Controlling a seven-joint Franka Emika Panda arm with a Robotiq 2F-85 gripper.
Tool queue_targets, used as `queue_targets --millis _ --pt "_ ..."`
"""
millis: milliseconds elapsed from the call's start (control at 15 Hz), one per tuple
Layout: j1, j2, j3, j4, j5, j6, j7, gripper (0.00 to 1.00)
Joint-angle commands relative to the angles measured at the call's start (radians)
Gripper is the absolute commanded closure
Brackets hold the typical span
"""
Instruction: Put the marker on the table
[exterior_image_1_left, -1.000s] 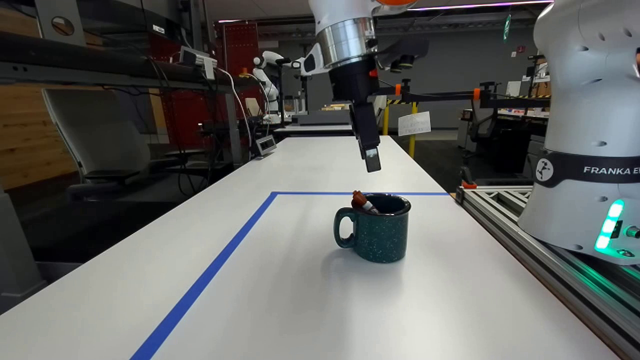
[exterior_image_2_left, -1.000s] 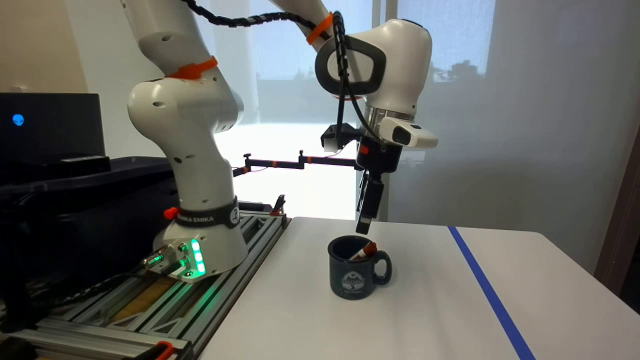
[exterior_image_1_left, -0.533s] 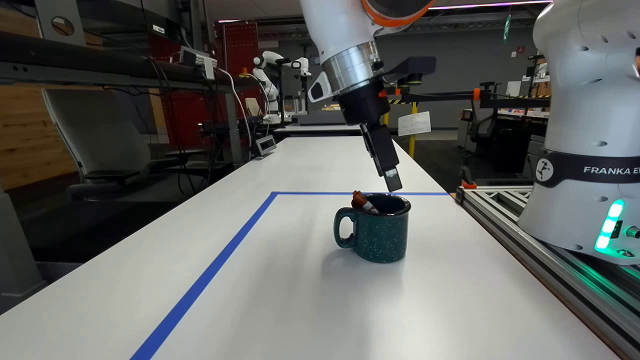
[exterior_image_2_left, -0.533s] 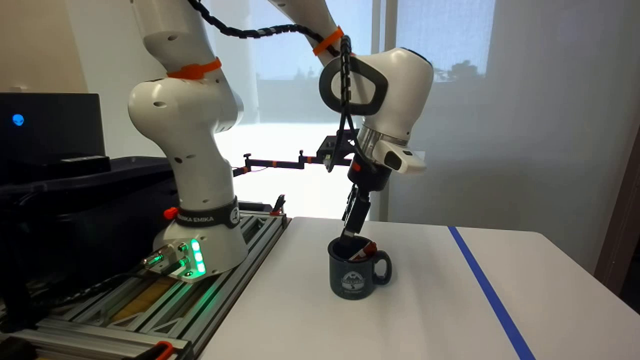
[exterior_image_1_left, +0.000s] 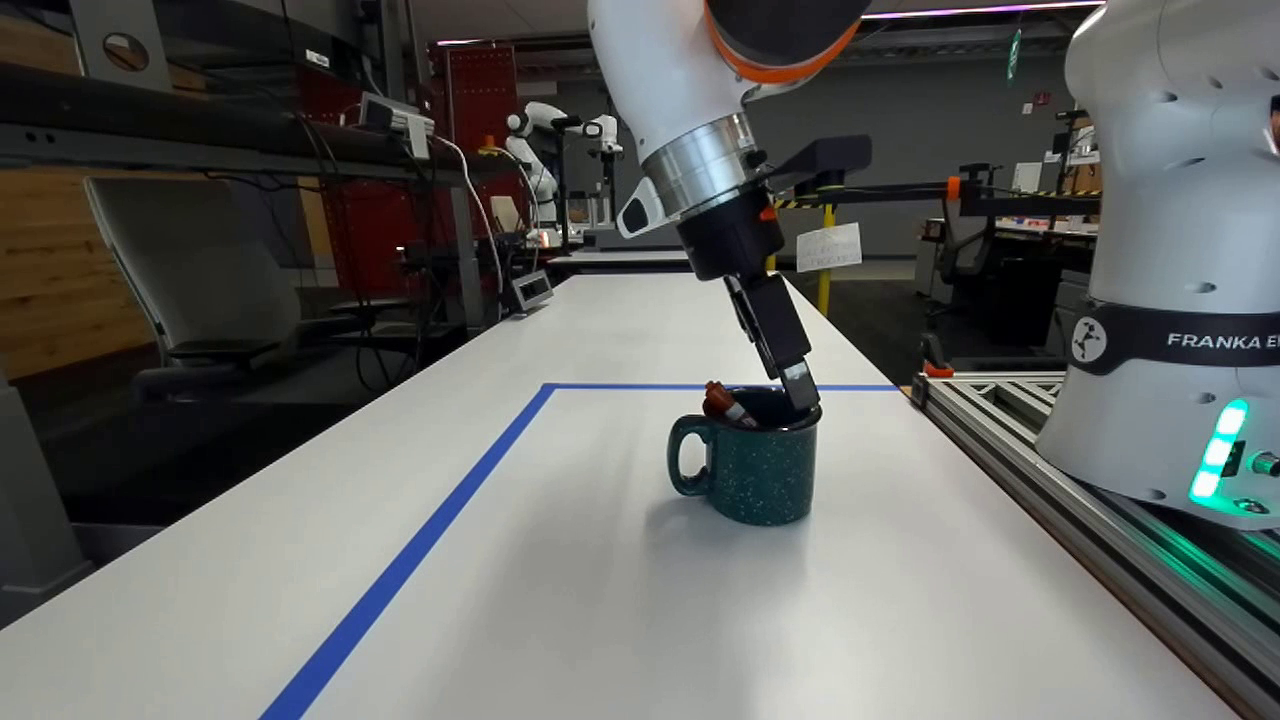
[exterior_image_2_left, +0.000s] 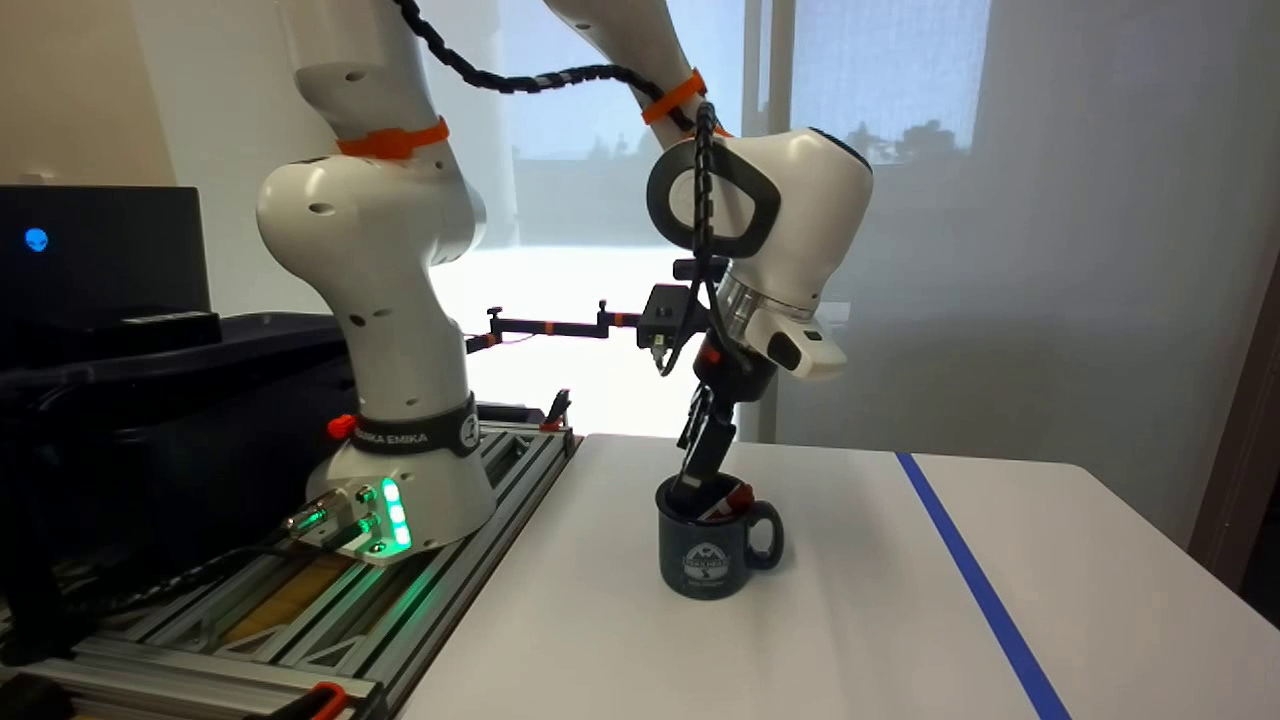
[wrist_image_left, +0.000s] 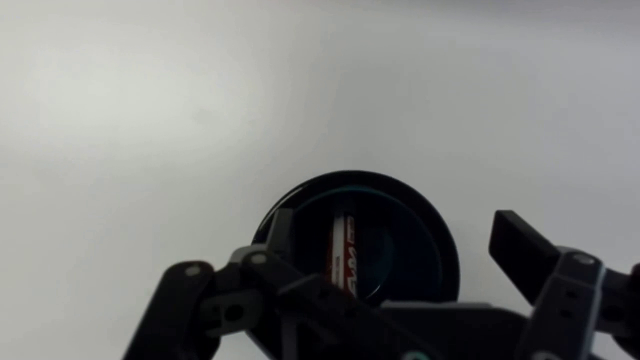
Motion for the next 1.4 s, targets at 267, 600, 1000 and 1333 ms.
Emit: queue_targets --millis 267,600,1000,1333 --pt "0.003 0.04 0.007 0.078 0.028 -0.008 0.018 0.0" --pt "-0.004 0.07 0.003 0.106 0.022 0.002 0.028 0.0" --pt "-0.019 0.128 -0.008 0.152 0.012 0.015 0.054 0.0" --pt "-0.022 0.158 -0.008 0.175 0.019 0.016 0.062 0.3"
